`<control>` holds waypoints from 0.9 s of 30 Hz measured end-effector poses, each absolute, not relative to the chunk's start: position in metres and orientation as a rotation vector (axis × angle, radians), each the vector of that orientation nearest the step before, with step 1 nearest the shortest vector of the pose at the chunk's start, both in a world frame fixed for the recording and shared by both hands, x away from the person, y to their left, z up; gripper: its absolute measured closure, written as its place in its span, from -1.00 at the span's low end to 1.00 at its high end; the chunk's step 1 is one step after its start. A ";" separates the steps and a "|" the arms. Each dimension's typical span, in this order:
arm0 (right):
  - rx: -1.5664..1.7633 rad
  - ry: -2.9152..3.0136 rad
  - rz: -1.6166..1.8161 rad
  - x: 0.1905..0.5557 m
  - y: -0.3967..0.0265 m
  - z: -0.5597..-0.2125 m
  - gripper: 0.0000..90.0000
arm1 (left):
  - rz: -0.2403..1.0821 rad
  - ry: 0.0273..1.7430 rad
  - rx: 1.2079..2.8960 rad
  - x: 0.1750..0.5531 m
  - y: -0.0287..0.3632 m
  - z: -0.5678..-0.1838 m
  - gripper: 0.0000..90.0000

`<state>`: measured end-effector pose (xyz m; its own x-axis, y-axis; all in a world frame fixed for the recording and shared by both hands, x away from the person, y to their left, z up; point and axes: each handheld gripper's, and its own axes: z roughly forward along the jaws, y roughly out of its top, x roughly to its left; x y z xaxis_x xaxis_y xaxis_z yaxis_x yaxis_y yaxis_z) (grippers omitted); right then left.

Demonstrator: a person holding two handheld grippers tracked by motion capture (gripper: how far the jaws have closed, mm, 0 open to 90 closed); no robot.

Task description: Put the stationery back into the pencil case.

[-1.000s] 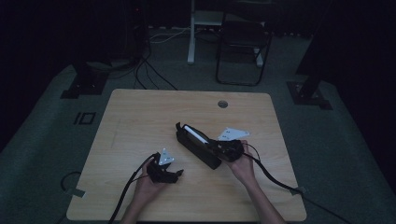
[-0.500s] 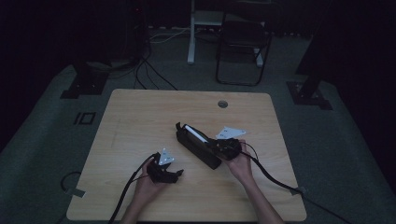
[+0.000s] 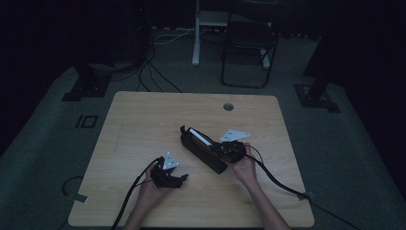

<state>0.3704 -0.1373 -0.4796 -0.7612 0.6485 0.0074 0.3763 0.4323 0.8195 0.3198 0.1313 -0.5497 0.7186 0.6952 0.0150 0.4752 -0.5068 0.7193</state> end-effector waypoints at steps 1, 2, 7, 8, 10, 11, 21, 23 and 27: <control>0.884 2.382 1.242 0.371 -0.137 -0.480 0.75 | 0.394 0.883 2.203 0.320 0.131 -0.550 -0.44; 0.887 2.382 1.241 0.371 -0.137 -0.481 0.75 | 0.394 0.883 2.203 0.320 0.131 -0.550 -0.45; 0.892 2.383 1.224 0.373 -0.136 -0.483 0.75 | 0.394 0.884 2.202 0.320 0.131 -0.550 -0.44; 0.893 2.384 1.220 0.373 -0.136 -0.484 0.75 | 0.394 0.884 2.202 0.320 0.131 -0.550 -0.45; 0.892 2.384 1.216 0.373 -0.135 -0.484 0.75 | 0.394 0.884 2.201 0.320 0.131 -0.550 -0.45; 0.896 2.389 1.214 0.374 -0.135 -0.485 0.75 | 0.395 0.884 2.201 0.320 0.131 -0.550 -0.44; 0.898 2.411 1.209 0.377 -0.132 -0.490 0.75 | 0.394 0.884 2.202 0.320 0.131 -0.550 -0.45; 0.904 2.414 1.209 0.377 -0.131 -0.491 0.75 | 0.394 0.885 2.202 0.320 0.131 -0.550 -0.44; 0.918 2.413 1.207 0.378 -0.130 -0.493 0.75 | 0.393 0.884 2.203 0.320 0.131 -0.550 -0.44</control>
<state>0.3783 -0.1298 -0.4933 -0.7545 0.6559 0.0238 0.4124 0.4455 0.7947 0.3198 0.1312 -0.5497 0.7185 0.6954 0.0135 0.4764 -0.5061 0.7190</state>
